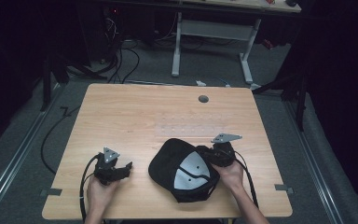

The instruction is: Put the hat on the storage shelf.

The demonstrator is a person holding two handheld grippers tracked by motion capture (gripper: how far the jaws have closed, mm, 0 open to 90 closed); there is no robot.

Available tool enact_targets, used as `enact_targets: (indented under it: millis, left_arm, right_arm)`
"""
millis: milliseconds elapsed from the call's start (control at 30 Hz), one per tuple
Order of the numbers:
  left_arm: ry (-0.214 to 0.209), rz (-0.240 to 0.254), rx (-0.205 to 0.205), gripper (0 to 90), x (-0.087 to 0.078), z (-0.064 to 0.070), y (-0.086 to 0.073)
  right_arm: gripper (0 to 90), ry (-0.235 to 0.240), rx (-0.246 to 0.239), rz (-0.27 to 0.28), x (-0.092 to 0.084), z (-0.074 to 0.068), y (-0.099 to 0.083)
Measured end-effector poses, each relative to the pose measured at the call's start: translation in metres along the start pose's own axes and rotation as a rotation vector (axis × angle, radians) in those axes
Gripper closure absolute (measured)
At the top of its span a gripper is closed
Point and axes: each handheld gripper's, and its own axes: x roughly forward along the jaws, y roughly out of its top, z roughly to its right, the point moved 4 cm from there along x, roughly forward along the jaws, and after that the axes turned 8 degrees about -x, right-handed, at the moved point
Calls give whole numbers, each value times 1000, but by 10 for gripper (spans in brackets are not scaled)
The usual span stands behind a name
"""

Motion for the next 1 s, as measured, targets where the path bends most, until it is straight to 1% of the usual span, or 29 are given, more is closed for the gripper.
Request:
enact_targets:
  millis: [167,300,367,400,467,533,567,633,667,767,900,1000]
  left_arm:
    - [-7,-8,5,243,0,0,0]
    - [-3,-9,1,243,0,1,0]
    - [-2,-27,3,247,-1,2,0]
    - [-6,-31,-4,248,-2,3,0]
    - [-25,-34,1,246,-5,7,-1]
    - [-57,-31,14,239,-9,15,-2]
    - [-79,-30,27,237,-12,21,-3]
    - [-112,-34,50,231,-17,31,-6]
    - [-135,-38,69,226,-20,39,-9]
    - [-189,-54,116,205,-27,58,-17]
    - [-249,-75,142,180,-31,77,-26]
    - [-282,-87,161,167,-33,89,-29]
  right_arm:
    - [817,-9,29,6,-9,2,1]
    - [818,-20,51,15,-17,5,2]
    - [818,-25,59,18,-20,6,2]
    - [818,-26,63,20,-22,6,2]
    - [818,-31,74,24,-25,7,2]
    - [818,-33,82,28,-28,8,3]
    - [818,-36,86,32,-29,8,3]
    - [817,-43,92,36,-32,10,3]
    - [818,-46,97,36,-34,10,3]
    - [817,-52,103,43,-37,12,4]
    - [817,-62,110,46,-41,13,6]
    - [817,-64,115,47,-44,14,8]
